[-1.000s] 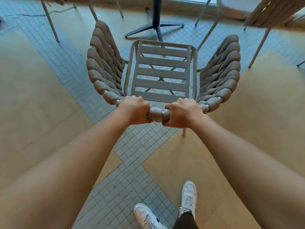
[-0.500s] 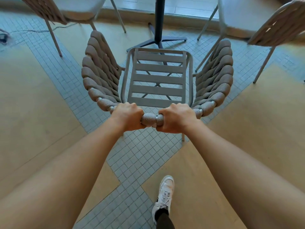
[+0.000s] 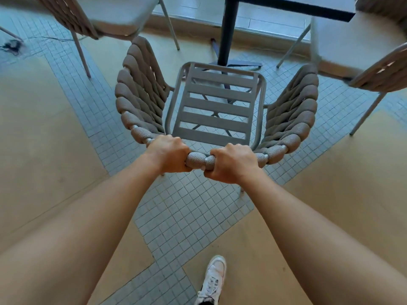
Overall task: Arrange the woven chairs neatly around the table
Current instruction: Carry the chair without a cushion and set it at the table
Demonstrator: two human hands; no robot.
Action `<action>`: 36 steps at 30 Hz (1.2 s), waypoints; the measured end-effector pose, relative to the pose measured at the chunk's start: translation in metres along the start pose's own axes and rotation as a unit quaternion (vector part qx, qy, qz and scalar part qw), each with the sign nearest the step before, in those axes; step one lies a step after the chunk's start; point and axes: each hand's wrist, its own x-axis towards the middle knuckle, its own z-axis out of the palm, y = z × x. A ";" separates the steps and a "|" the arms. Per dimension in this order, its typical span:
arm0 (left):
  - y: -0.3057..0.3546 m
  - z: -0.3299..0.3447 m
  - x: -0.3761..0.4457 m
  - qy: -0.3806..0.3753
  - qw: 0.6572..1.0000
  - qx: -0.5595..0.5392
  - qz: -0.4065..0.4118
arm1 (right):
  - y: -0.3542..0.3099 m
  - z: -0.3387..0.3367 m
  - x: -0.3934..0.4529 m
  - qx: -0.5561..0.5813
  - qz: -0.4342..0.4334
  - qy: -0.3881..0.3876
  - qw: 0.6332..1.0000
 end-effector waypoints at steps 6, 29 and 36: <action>-0.021 -0.010 0.033 -0.007 1.000 0.003 -0.007 | 0.013 -0.009 0.035 0.001 0.013 -0.004 1.000; -0.096 -0.029 0.151 0.050 0.997 0.007 0.056 | 0.052 -0.048 0.148 -0.032 0.075 -0.024 0.996; -0.104 -0.029 0.169 0.048 0.997 0.008 0.052 | 0.064 -0.048 0.164 -0.025 0.062 -0.022 0.998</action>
